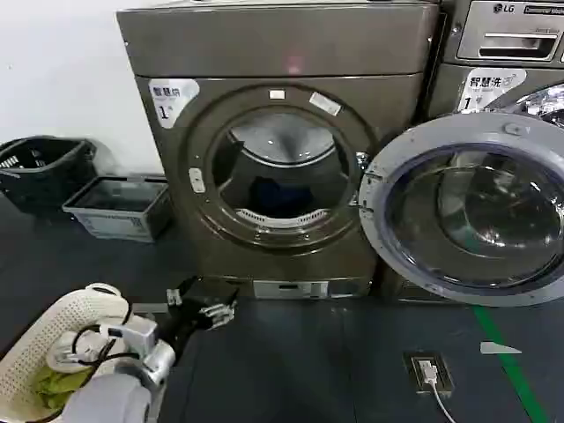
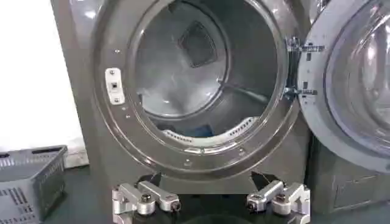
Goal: Grasp the clothes from the dryer.
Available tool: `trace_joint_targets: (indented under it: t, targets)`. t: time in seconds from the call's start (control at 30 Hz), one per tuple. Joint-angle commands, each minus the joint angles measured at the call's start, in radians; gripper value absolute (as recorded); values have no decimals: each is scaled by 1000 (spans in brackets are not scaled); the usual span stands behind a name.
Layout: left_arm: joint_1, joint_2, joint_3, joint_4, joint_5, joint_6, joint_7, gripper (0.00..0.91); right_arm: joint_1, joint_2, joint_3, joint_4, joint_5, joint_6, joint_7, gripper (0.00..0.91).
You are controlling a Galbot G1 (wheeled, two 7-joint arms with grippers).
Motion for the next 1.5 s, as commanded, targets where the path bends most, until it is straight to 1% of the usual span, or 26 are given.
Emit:
trace_joint_targets:
  t: [0.03,0.2,0.27,0.6,1.5]
  targets:
    - [1,0,0,-1,2,49,2,907,-2,-2,-15,-25,-30,57,37,907]
    - [5,0,0,-4,1,49,2,907,3,-2,-10,-35,-28,77,28,907]
    - [13,-1,1,-9,-1,49,1,907,-1,0,-11,-31,-24,74,25,907]
    - [26,-4,0,-19,-4,49,1,907,-4,-2,-20,-33,-21,65,43,907]
    - [19,-12,-7,-13,-14,49,-12,907,6,4,-24,-34,-16,65,50,907]
